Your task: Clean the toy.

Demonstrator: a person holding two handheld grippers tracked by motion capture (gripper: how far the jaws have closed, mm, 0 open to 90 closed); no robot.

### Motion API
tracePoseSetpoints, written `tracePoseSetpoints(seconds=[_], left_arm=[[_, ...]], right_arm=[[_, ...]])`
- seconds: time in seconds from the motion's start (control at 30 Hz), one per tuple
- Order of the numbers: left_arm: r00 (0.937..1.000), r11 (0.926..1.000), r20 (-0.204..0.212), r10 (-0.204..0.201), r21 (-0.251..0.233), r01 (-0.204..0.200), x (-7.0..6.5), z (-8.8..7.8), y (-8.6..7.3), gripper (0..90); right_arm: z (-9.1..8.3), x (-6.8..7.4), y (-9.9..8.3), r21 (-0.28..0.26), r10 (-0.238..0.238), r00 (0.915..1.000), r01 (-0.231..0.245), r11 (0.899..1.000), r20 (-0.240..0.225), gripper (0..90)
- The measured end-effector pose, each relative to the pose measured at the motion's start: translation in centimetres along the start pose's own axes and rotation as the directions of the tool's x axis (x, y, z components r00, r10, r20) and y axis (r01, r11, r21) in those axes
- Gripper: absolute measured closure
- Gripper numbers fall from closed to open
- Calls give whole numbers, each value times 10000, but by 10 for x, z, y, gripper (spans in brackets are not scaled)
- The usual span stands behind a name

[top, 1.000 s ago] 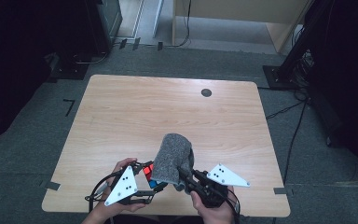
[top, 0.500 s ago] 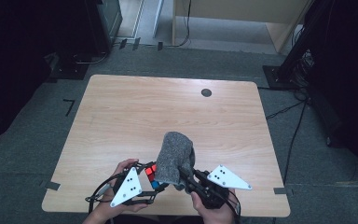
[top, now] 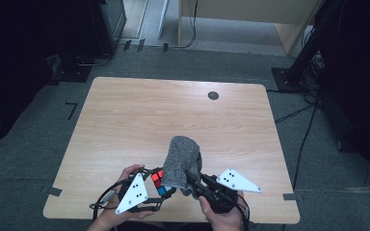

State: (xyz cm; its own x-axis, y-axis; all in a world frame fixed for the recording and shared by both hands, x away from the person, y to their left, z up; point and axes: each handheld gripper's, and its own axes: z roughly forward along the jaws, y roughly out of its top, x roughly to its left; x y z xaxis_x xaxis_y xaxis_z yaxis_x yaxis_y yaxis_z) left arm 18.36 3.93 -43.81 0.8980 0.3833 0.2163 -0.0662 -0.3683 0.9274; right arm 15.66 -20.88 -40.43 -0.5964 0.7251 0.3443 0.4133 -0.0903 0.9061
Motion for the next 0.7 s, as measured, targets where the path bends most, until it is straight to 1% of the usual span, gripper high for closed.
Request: tracePoseSetpoints(seconds=[0.07, 0.13, 0.2, 0.27, 0.3, 0.33, 0.4, 0.47, 0.53, 0.57, 0.6, 0.63, 0.67, 0.7], left_arm=[[9999, 10000, 58, 92, 15, -92, -3, 1, 2, 341], [9999, 9999, 56, 125, 33, -125, -3, 0, 3, 341], [10000, 10000, 70, 10, -94, -9, -1, -3, 3, 341], [9998, 9993, 66, -161, -332, 163, 3, -5, 4, 342], [9998, 9992, 61, -194, -351, 196, 4, -6, 4, 341], [9998, 9994, 63, -171, -285, 172, 5, -6, 3, 342], [10000, 9999, 43, -85, -132, 86, 5, -5, 2, 342], [9999, 10000, 109, -66, 3, 66, 3, -2, 0, 342], [9998, 10000, 206, -34, 13, 33, 0, 0, 0, 342], [9997, 10000, 261, 0, -3, 0, -2, 1, 1, 342], [9998, 10000, 199, 25, 78, -26, -2, 1, 2, 341], [9999, 9997, 145, 67, 224, -70, -2, 2, 1, 341], [9999, 9996, 166, 31, 273, -35, -1, 1, 0, 341], [9998, 9998, 201, -39, 189, 35, -1, 0, 0, 341]], right_arm=[[3, 1, -2, 168, -74, 10000, 74, 9998, -12, 782], [7, -3, -7, 257, 173, 9998, -174, 9995, 35, 782], [13, -13, -13, 942, 407, 9991, -419, 9947, 138, 782], [16, -17, -15, 1278, 355, 9988, -396, 9910, 348, 781], [15, -19, -15, 1307, 354, 9987, -399, 9906, 369, 781], [14, -19, -14, 1181, 394, 9985, -435, 9920, 373, 781], [7, -17, -8, 679, 388, 9987, -411, 9968, 337, 781], [1, -11, -2, 163, 208, 9997, -210, 9996, 144, 781], [-2, -4, 1, -103, 31, 10000, -32, 9999, -75, 781], [-1, -2, 1, -11, -116, 9998, 116, 9999, -191, 781], [3, 1, -2, 204, -183, 9996, 187, 9996, -225, 783], [5, 1, -5, 131, -101, 9999, 103, 9999, -124, 783], [7, -2, -9, 145, 133, 9999, -131, 9998, -84, 784], [10, -6, -13, 438, 261, 9997, -261, 9987, 13, 784]])
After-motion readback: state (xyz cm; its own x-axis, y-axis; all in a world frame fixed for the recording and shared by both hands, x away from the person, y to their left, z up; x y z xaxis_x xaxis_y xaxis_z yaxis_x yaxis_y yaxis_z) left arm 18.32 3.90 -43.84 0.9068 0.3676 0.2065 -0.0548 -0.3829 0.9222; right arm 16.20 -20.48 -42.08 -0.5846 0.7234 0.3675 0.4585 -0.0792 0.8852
